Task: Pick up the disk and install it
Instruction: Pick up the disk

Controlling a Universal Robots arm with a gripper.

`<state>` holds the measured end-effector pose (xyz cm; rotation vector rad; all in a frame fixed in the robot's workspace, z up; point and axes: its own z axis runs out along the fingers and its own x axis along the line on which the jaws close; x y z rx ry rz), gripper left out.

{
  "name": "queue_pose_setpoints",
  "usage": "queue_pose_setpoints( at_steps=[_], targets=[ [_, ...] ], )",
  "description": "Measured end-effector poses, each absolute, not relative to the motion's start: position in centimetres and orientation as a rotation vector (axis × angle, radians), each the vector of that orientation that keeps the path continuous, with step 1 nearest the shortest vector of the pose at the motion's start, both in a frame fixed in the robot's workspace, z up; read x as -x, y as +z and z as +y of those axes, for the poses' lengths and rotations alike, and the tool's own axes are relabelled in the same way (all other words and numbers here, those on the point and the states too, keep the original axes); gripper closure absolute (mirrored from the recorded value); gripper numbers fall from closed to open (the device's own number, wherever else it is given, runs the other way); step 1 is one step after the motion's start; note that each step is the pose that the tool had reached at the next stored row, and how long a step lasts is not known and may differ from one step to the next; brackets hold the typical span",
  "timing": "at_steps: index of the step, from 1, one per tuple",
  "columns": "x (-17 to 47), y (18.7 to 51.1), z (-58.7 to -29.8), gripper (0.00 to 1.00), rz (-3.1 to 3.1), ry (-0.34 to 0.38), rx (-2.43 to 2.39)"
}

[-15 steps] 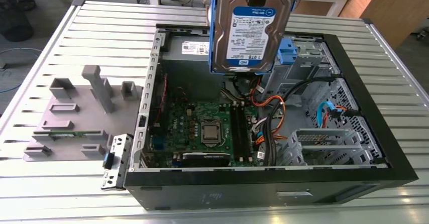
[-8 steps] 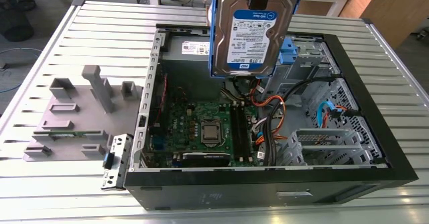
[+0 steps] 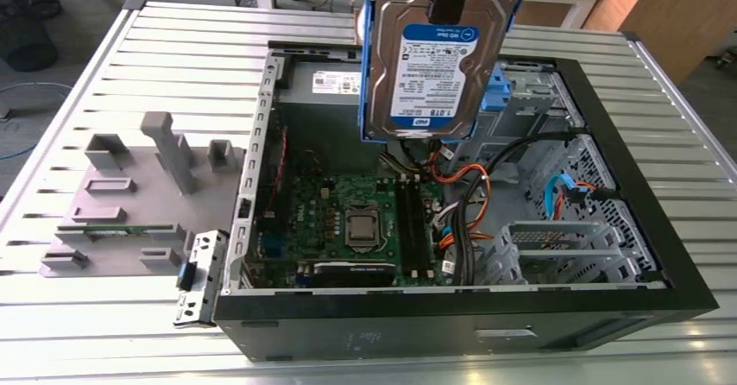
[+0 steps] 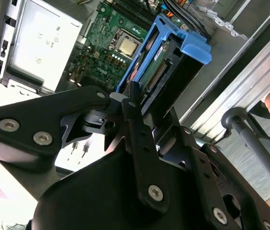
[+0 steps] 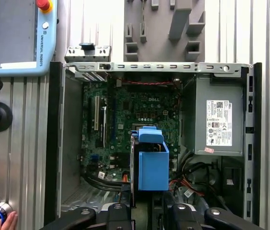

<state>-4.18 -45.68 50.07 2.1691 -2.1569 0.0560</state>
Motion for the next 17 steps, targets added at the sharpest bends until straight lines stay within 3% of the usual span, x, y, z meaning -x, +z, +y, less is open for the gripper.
queue_pose_setpoints(
  at_steps=[17],
  targets=[
    [4.2,50.0,-48.4,0.65,-2.15,0.071,-2.161]
  ],
)
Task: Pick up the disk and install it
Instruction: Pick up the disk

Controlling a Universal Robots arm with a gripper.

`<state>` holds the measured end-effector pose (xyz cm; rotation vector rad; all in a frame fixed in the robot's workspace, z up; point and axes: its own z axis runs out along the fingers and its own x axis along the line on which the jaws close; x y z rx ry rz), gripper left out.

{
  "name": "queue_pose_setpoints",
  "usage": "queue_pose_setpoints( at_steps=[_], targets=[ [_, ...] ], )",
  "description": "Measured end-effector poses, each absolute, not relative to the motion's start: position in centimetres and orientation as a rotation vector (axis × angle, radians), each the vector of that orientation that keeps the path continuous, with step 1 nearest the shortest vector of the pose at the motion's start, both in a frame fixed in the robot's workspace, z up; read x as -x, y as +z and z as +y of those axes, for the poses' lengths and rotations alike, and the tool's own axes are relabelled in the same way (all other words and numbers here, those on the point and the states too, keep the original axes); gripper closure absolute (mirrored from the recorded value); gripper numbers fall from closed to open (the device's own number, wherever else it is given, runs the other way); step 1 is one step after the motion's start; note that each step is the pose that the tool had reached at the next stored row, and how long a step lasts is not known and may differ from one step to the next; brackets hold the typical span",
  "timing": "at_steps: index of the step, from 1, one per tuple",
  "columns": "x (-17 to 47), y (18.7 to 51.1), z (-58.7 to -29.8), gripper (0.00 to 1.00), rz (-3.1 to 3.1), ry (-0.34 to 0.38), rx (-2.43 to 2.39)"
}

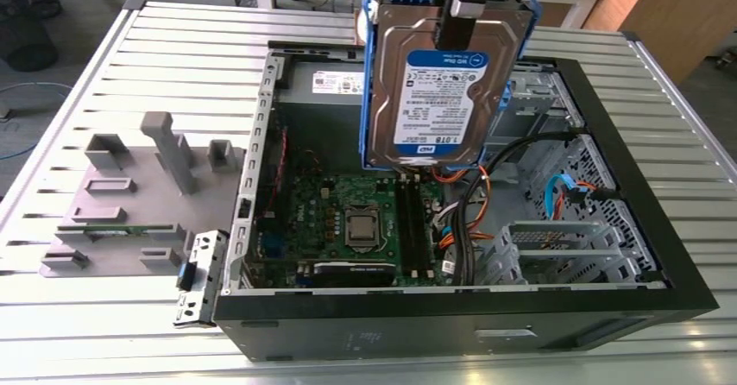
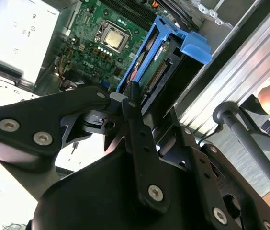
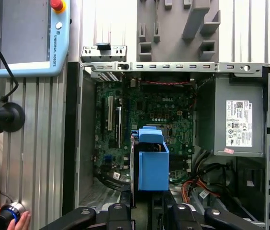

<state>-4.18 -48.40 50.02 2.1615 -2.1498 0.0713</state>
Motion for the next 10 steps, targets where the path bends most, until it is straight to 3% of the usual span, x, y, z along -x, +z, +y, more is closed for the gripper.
queue_pose_setpoints(
  at_steps=[10],
  targets=[
    [4.17,50.03,-48.87,0.65,-2.152,0.066,-2.164]
  ],
)
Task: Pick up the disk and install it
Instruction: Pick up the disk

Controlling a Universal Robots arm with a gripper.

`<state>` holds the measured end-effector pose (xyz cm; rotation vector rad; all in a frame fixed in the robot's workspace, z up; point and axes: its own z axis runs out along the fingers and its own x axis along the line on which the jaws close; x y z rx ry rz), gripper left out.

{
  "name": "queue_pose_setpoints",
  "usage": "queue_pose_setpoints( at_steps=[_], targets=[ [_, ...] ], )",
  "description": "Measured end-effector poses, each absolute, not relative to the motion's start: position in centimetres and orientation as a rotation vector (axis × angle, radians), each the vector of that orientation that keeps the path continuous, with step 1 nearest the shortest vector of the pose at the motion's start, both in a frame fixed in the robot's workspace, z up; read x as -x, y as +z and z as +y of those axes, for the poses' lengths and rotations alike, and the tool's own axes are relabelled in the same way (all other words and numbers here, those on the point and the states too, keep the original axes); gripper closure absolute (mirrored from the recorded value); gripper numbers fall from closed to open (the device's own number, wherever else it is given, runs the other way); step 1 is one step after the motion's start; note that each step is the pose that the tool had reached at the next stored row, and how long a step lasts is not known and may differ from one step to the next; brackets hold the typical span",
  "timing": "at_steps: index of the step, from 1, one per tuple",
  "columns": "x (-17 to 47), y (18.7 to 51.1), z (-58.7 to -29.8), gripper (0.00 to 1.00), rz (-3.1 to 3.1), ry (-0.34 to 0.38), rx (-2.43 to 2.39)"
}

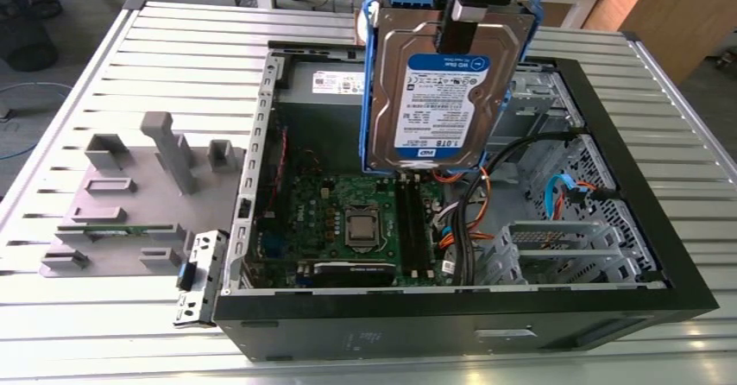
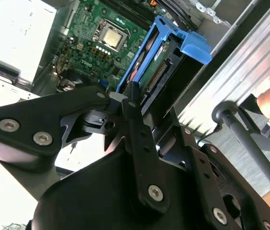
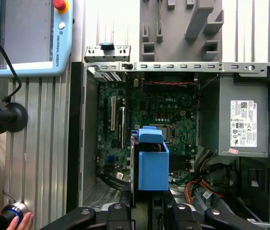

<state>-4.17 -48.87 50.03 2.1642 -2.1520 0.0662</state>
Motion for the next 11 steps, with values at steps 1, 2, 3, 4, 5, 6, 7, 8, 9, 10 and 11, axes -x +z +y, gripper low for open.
queue_pose_setpoints(
  at_steps=[1,2,3,4,5,6,7,8,9,10,11],
  targets=[
    [4.17,50.02,-48.9,0.65,-2.159,0.052,-2.171],
    [4.18,50.02,-48.95,0.65,-2.167,0.035,-2.18],
    [4.18,50.02,-49.0,0.65,-2.173,0.02,-2.187],
    [4.18,50.01,-49.05,0.65,-2.178,0.011,-2.191],
    [4.18,50.02,-49.12,0.65,-2.18,0.006,-2.194],
    [4.18,50.01,-49.21,0.65,-2.182,0.001,-2.196],
    [4.18,50.0,-49.32,0.65,-2.184,-0.004,-2.199],
    [4.18,50.0,-49.43,0.65,-2.187,-0.009,-2.201],
    [4.18,49.99,-49.53,0.65,-2.188,-0.013,-2.203],
    [4.18,49.99,-49.56,0.65,-2.189,-0.014,-2.204],
    [4.18,49.99,-49.56,0.65,-2.189,-0.014,-2.204]
  ],
)
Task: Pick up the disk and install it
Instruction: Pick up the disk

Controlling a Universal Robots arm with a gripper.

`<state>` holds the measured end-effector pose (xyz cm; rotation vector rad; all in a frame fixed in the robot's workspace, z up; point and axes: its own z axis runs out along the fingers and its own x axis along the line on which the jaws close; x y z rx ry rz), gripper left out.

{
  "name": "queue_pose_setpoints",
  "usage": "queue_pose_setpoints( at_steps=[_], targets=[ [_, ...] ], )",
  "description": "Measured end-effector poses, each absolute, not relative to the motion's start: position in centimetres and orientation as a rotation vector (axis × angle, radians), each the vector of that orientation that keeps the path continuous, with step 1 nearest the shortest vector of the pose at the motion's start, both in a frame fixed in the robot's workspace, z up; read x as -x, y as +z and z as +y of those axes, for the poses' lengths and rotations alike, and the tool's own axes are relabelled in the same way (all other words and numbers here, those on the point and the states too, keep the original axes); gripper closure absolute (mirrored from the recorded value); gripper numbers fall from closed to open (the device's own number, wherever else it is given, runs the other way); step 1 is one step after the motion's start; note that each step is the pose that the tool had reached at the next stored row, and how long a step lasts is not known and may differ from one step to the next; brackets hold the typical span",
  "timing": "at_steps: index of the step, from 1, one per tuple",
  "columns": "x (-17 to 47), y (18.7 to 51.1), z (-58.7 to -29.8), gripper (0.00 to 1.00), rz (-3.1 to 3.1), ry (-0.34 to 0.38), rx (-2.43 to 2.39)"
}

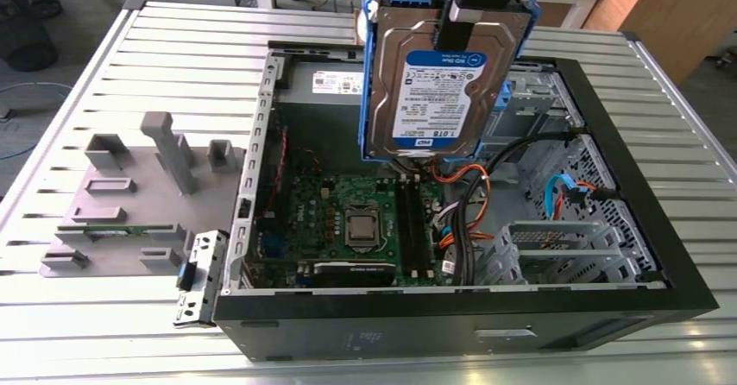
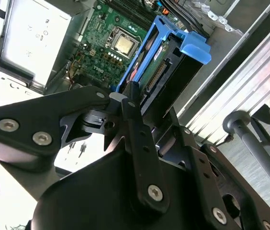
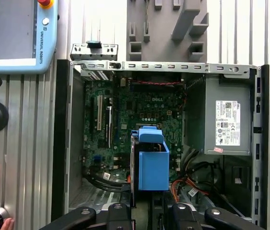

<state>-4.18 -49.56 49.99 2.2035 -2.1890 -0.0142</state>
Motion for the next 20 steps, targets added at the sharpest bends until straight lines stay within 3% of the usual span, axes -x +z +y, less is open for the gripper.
queue_pose_setpoints(
  at_steps=[20],
  targets=[
    [4.2,49.9,-51.9,0.65,-2.189,-0.014,-2.204]
  ],
)
